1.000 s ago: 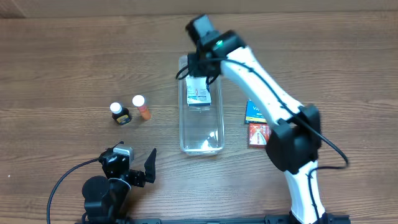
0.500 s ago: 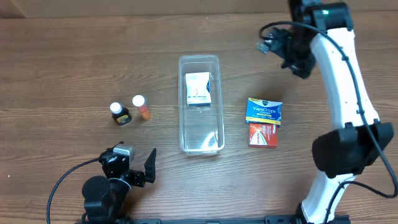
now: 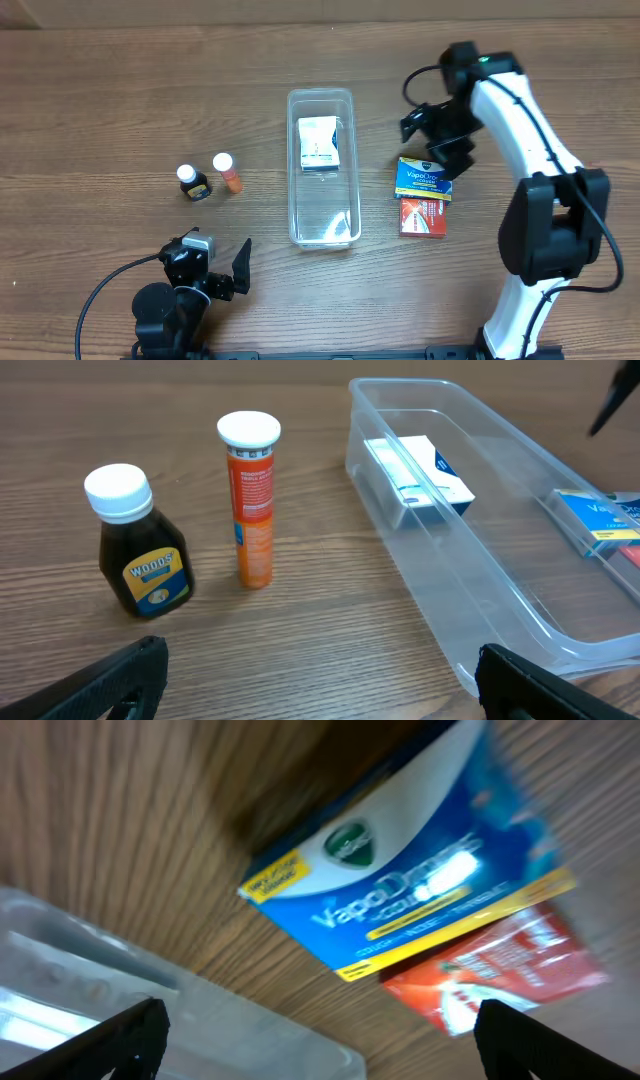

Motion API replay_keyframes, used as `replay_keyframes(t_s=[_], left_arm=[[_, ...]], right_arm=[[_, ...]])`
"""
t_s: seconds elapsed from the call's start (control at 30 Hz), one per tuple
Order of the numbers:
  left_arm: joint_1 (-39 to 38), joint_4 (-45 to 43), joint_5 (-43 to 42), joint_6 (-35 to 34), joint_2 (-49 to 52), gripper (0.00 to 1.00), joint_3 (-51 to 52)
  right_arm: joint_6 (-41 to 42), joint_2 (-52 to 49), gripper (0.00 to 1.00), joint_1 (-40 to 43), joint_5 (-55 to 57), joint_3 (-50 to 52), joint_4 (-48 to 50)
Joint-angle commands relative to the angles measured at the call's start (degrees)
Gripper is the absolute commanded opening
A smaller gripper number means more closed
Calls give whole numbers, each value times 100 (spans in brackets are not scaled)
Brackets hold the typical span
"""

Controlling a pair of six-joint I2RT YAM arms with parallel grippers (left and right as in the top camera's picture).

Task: Pack container
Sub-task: 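Move the right gripper back over the blue VapoDrops box, then grasp the blue VapoDrops box with the right gripper and lift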

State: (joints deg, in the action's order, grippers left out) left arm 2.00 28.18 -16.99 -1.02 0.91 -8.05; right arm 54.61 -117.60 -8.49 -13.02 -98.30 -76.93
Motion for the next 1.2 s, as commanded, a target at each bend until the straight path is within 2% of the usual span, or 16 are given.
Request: replay_keyframes(t_s=[0.0,0.23,0.47,0.73,1.17], left_arm=[[24,-15,-44,85,-52,100,15],[24,-15,-44,85,-52,100,13],[24,-15,-44,85,-52,100,13],[24,-15,-44,87,-52,100,13],[24,-15,-44,87,-52,100,13]], right_arm=[[437,-17,100,-109,-107,334,166],[573,-17,100,-103,-101,1043,863],[752,-17,100,-105,-4,1239,1027],[885,-17,100,-103,1143,1255,1283],[83,-17,100,-105,1690,1255,1832]])
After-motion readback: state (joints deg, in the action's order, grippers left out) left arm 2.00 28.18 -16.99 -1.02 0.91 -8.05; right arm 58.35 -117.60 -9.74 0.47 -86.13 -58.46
